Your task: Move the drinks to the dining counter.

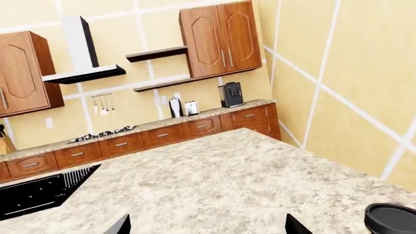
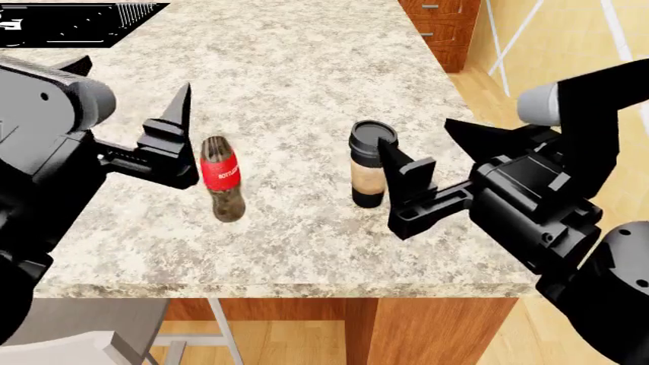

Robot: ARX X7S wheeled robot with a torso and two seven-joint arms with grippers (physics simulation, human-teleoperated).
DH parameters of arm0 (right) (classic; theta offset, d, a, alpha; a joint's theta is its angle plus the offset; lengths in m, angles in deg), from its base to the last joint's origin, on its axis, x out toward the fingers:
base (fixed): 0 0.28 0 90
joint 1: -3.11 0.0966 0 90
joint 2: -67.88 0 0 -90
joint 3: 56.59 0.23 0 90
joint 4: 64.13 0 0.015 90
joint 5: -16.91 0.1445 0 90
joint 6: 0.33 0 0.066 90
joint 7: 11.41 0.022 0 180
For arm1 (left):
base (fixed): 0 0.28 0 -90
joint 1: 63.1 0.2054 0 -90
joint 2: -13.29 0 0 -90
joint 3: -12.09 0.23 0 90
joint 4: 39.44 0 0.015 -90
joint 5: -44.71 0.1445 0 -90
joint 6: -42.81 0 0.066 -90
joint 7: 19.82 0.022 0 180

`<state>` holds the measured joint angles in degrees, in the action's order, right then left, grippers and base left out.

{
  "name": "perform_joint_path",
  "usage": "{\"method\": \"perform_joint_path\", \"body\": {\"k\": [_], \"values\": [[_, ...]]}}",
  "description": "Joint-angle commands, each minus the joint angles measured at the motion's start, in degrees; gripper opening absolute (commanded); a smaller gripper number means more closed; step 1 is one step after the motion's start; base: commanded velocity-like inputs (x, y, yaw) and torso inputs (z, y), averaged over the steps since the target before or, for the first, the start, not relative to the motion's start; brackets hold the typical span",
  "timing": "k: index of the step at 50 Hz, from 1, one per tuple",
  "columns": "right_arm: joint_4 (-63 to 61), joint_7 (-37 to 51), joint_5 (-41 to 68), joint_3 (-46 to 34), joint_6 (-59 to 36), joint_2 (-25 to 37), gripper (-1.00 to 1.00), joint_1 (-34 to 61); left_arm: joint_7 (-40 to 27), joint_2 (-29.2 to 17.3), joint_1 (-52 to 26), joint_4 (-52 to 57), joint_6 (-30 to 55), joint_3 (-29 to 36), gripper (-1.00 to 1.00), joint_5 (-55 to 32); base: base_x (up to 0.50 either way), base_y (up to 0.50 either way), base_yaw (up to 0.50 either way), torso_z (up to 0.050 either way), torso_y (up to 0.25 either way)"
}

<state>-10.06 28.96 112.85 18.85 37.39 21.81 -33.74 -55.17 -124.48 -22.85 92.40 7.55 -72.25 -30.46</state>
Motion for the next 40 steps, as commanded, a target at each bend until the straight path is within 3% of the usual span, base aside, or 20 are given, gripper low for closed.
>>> {"method": "perform_joint_path", "body": {"k": [1,10,22,40], "values": [[-1.66,3.2,0.79,2.57,1.69,1.39,1.0,2.27,-5.12,-3.19,-0.25,3.97,-3.5,-8.95,1.0,-7.26,0.0,0.0,0.0,0.0,0.0],[-4.09,10.25,6.69,5.96,3.51,4.33,1.0,10.68,-10.05,-5.01,-0.7,3.08,-7.04,-15.62,1.0,-12.7,0.0,0.0,0.0,0.0,0.0],[-6.55,19.03,16.13,4.62,3.94,6.64,1.0,22.49,-16.36,-11.36,-3.16,2.9,-8.21,-20.81,1.0,-20.93,0.0,0.0,0.0,0.0,0.0],[-7.53,24.92,22.69,6.82,5.37,13.03,1.0,28.8,-20.33,-20.45,-8.53,1.51,-8.64,-23.59,1.0,-30.29,0.0,0.0,0.0,0.0,0.0]]}}
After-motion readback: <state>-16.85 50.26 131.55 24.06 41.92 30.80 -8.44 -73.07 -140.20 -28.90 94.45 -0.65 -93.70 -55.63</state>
